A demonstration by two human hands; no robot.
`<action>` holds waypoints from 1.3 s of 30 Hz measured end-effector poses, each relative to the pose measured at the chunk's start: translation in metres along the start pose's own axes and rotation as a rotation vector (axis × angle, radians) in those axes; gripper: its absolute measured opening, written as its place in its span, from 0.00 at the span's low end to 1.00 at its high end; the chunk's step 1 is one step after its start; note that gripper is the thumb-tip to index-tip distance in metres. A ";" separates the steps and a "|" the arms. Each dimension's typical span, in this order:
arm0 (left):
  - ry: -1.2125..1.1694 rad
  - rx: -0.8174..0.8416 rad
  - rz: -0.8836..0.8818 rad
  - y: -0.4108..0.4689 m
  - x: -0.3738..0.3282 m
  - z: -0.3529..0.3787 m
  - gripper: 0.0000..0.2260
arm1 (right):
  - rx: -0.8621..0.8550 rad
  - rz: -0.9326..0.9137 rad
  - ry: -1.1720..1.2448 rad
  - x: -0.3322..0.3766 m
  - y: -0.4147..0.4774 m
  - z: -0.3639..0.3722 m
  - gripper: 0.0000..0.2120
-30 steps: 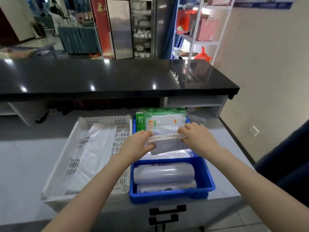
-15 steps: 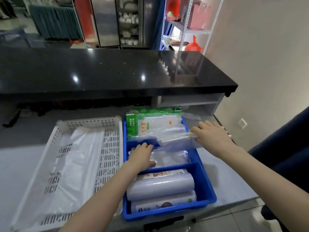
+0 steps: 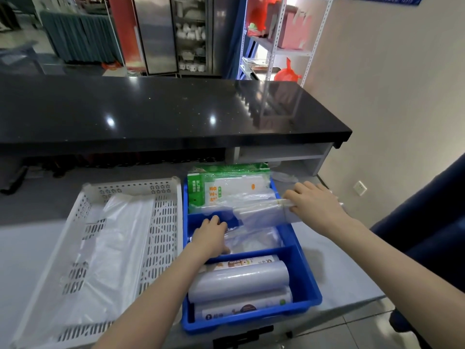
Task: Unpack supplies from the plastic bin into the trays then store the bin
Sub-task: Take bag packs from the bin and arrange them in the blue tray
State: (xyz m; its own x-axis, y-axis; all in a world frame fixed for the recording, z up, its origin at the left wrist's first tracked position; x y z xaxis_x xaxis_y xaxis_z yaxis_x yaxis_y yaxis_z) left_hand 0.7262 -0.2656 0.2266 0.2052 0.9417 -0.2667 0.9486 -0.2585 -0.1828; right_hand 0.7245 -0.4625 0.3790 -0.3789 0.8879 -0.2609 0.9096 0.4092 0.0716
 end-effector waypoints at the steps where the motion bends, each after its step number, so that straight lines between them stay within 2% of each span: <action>1: 0.006 0.004 0.007 0.000 0.000 -0.001 0.25 | -0.007 0.003 -0.004 -0.001 0.000 0.000 0.12; 7: -0.088 0.029 0.018 -0.004 -0.003 -0.001 0.19 | -0.037 0.023 0.011 -0.004 -0.001 -0.002 0.11; 11: -0.260 0.068 -0.055 -0.005 0.005 0.003 0.27 | -0.051 0.024 0.024 -0.006 0.000 -0.005 0.11; 13: -0.301 0.085 -0.090 -0.005 0.007 0.005 0.27 | -0.061 0.026 0.032 -0.008 0.001 -0.008 0.12; 19: -0.211 0.116 -0.105 -0.004 0.003 0.011 0.12 | -0.091 0.046 0.052 -0.012 0.003 -0.016 0.12; 22: -0.101 0.048 -0.021 -0.006 -0.003 0.002 0.08 | -0.107 0.055 0.067 -0.013 0.003 -0.018 0.12; 27: -0.116 -0.016 0.128 -0.022 -0.016 -0.015 0.13 | -0.117 0.102 0.129 -0.018 0.011 -0.025 0.15; 30: 0.013 -0.203 0.240 -0.036 -0.031 -0.037 0.14 | -0.099 0.081 0.154 -0.008 0.020 -0.025 0.16; 33: 0.063 -0.338 0.320 -0.052 -0.040 -0.053 0.14 | -0.005 0.006 0.201 0.014 0.030 -0.015 0.17; 39: -0.032 -0.412 0.325 -0.072 -0.036 -0.069 0.16 | 0.174 -0.065 0.287 0.060 0.054 0.019 0.17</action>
State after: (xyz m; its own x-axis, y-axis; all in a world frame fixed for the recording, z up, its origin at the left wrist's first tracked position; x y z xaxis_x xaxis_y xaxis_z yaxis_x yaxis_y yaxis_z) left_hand 0.6670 -0.2661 0.3147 0.5036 0.8182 -0.2773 0.8544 -0.4242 0.3000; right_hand 0.7538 -0.3915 0.3490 -0.4467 0.8944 0.0233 0.8883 0.4465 -0.1077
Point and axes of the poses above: each hand's wrist, its own y-axis towards the middle knuckle, its own z-axis out of the palm, x = y × z, the point moved 8 cm from there along y, towards the middle knuckle, and after that the axes turned 3 degrees about -x, right-handed, at the moved point
